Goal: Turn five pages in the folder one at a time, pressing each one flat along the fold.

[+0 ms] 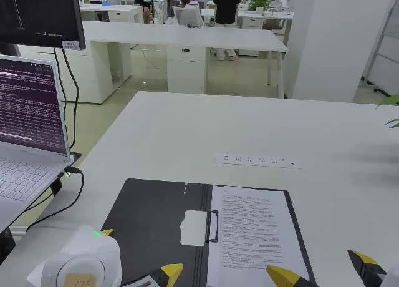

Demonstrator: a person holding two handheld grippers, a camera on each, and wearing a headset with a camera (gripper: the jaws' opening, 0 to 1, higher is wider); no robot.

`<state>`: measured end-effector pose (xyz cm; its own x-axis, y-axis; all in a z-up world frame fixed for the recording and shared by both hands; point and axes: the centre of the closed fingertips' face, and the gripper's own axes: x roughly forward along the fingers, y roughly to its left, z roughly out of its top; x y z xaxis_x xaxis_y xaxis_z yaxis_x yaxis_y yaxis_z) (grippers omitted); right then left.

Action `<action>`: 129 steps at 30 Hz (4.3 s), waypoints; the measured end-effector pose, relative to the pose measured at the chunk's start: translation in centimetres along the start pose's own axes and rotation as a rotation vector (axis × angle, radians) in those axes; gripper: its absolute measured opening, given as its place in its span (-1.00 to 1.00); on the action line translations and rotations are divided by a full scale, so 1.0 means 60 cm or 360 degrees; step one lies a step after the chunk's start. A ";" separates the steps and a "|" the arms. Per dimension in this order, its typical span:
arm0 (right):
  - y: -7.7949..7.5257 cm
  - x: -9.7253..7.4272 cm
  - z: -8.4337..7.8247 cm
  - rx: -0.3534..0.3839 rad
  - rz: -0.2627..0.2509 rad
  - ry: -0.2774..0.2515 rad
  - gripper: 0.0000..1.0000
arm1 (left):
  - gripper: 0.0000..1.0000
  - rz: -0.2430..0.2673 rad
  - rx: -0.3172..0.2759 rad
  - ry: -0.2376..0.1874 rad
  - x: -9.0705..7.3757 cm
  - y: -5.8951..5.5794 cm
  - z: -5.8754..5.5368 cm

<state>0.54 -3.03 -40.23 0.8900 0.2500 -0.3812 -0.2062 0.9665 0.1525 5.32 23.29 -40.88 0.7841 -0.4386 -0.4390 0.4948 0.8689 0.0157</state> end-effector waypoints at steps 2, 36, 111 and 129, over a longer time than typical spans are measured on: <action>-0.001 0.000 0.002 -0.0010 -0.0004 -0.0005 0.93 | 0.55 -0.0004 0.0006 -0.0017 0.001 -0.002 0.004; 0.012 0.005 -0.006 -0.0044 0.0025 -0.0001 0.93 | 0.51 -0.0032 0.0018 0.0008 0.003 -0.014 0.001; 0.012 -0.011 -0.029 -0.0036 -0.0012 0.0027 1.00 | 0.93 -0.0072 -0.0008 0.0038 0.023 -0.027 -0.020; 0.019 -0.034 -0.029 0.0014 -0.0057 -0.0011 1.00 | 0.90 -0.0235 0.0109 0.0075 0.081 -0.073 -0.008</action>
<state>-2.20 -2.33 -40.87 0.8997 0.2146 -0.3802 -0.1704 0.9744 0.1467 6.78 17.47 -43.50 0.6836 -0.5476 -0.4825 0.6288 0.7775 0.0084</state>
